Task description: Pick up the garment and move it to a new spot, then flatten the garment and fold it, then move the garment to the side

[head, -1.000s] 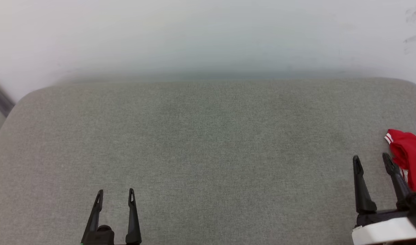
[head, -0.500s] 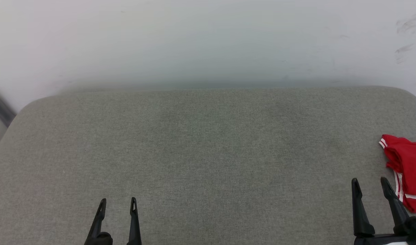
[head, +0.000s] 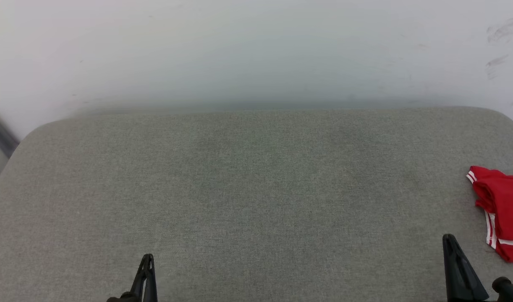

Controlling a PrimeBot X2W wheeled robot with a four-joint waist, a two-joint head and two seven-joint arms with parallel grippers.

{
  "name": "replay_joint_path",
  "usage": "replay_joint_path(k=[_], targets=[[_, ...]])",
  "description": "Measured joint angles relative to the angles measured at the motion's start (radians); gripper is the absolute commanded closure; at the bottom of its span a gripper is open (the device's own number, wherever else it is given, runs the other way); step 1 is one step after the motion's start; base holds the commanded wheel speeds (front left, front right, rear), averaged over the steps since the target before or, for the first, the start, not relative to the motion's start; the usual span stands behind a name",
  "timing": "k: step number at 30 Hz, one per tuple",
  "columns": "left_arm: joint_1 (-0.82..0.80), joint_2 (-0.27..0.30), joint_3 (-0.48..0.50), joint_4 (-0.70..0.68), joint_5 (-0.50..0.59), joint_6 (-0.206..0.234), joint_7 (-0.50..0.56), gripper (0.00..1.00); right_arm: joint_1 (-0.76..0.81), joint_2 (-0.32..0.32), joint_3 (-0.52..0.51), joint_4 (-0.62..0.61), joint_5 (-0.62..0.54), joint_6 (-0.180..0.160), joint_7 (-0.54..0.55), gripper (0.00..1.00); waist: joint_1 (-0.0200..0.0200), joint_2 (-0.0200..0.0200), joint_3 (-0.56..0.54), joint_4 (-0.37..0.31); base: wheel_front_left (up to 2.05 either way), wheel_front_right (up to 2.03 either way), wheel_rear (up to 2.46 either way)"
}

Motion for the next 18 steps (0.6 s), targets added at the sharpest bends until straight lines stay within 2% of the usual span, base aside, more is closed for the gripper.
replay_joint_path(k=[18], targets=[[-0.056, 0.012, 0.016, 0.061, -0.379, -0.056, 0.063, 1.00, -0.049, -0.008, 0.016, 0.059, 0.353, 0.000, 0.068, 1.00, 0.0000, 0.0000, 0.006, -0.002, 0.00, 0.00, 0.00]])
